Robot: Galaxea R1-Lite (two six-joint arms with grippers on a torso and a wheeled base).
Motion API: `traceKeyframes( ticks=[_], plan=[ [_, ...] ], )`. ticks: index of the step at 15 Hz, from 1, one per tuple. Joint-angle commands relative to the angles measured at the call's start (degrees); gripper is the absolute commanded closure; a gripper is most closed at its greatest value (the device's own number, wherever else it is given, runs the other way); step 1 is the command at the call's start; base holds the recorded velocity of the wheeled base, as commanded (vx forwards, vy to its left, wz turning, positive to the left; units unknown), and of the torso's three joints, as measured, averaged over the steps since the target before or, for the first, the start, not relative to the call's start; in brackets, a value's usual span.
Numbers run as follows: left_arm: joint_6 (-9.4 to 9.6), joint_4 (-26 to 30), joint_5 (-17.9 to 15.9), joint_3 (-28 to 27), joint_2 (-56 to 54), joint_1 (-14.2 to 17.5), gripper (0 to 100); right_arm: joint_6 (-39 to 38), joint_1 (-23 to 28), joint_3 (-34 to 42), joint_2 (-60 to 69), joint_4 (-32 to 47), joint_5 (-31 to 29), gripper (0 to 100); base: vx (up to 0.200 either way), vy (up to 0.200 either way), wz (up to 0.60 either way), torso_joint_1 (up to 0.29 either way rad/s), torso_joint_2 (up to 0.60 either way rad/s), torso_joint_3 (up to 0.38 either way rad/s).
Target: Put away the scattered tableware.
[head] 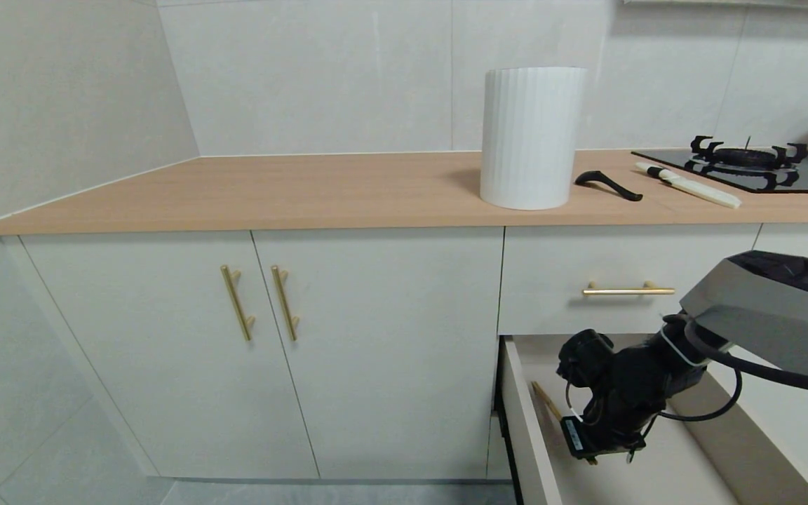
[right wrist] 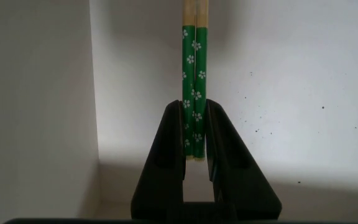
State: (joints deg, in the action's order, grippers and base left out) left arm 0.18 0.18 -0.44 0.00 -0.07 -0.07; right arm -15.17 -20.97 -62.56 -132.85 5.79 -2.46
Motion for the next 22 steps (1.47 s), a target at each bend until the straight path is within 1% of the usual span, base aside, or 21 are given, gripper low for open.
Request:
traceKeyframes(
  ticks=[1,2,3,9,10,11,13,15,17,19,22],
  plan=[
    [-0.01,-0.01,0.0,0.0,0.07,-0.01,0,0.05,-0.04,0.16,0.05,0.01,0.0,100,0.0,0.0,0.0,0.0,0.0,0.0],
    [-0.01,-0.01,0.0,0.0,0.07,-0.01,0,0.05,-0.04,0.16,0.05,0.01,0.0,100,0.0,0.0,0.0,0.0,0.0,0.0],
    [-0.01,-0.01,0.0,0.0,0.07,-0.01,0,0.05,-0.04,0.16,0.05,0.01,0.0,0,0.0,0.0,0.0,0.0,0.0,0.0],
    [-0.01,-0.01,0.0,0.0,0.07,-0.01,0,-0.04,-0.04,0.51,0.84,0.1,0.0,0,0.0,0.0,0.0,0.0,0.0,0.0],
    [-0.01,-0.01,0.0,0.0,0.07,-0.01,0,0.05,-0.04,1.92,3.3,0.45,0.18,0,0.0,0.0,0.0,0.0,0.0,0.0],
    [-0.01,-0.01,0.0,0.0,0.07,-0.01,0,0.05,-0.04,3.76,8.49,1.68,0.97,0,0.0,0.0,0.0,0.0,0.0,0.0],
    [-0.01,-0.01,0.0,0.0,0.07,-0.01,0,0.05,-0.04,4.73,17.54,4.23,2.37,0,0.0,0.0,0.0,0.0,0.0,0.0],
    [-0.01,-0.01,0.0,0.0,0.07,-0.01,0,0.14,0.75,4.82,25.89,6.16,2.37,0,0.0,0.0,0.0,0.0,0.0,0.0],
    [-0.01,-0.01,0.0,0.0,0.07,-0.01,0,1.45,3.48,6.31,34.5,6.07,2.64,0,0.0,0.0,0.0,0.0,0.0,0.0],
    [-0.01,-0.01,0.0,0.0,0.07,-0.01,0,5.59,7.43,6.66,40.83,6.07,2.81,0,0.0,0.0,0.0,0.0,0.0,0.0],
    [-0.01,-0.01,0.0,0.0,0.07,-0.01,0,8.92,12.35,6.49,45.67,5.99,2.81,0,0.0,0.0,0.0,0.0,0.0,0.0]
  ],
)
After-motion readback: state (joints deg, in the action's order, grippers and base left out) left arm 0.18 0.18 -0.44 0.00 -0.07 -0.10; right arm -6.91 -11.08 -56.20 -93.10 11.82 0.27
